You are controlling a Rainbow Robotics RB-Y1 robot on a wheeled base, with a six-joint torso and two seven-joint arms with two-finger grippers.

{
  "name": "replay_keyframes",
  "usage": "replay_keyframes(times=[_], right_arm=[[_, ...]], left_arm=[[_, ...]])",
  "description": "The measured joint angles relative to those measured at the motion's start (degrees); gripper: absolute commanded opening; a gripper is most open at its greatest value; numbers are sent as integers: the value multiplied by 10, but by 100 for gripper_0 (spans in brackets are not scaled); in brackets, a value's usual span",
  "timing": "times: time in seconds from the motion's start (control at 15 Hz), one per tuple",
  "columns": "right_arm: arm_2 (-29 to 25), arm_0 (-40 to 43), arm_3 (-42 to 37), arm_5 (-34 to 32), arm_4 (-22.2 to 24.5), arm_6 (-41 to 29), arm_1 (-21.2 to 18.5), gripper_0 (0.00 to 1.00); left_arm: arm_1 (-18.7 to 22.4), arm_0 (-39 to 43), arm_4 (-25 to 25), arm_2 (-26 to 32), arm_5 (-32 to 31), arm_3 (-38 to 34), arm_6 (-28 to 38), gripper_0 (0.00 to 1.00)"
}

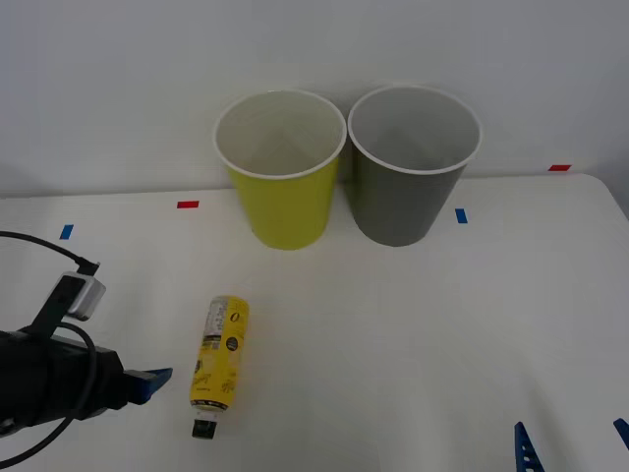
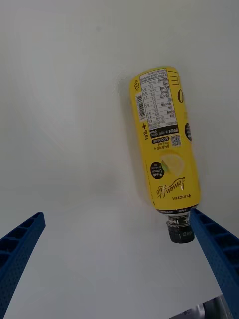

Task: Put cans in the gray bin and PET bottles in the light green bin.

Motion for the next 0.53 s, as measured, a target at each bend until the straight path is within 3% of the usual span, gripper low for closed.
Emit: replay_keyframes(times=[0.07, 0.27, 0.53], right_arm=[[0, 0, 0, 0, 0, 0, 0, 100], [0, 0, 0, 0, 0, 0, 0, 100], [0, 0, 0, 0, 0, 0, 0, 100]], left_arm=[[11, -8, -29, -27, -18, 3, 13, 100], [25, -54, -45, -89, -37, 5, 85, 100], [-32, -102, -58, -120, 24, 5, 96, 100]])
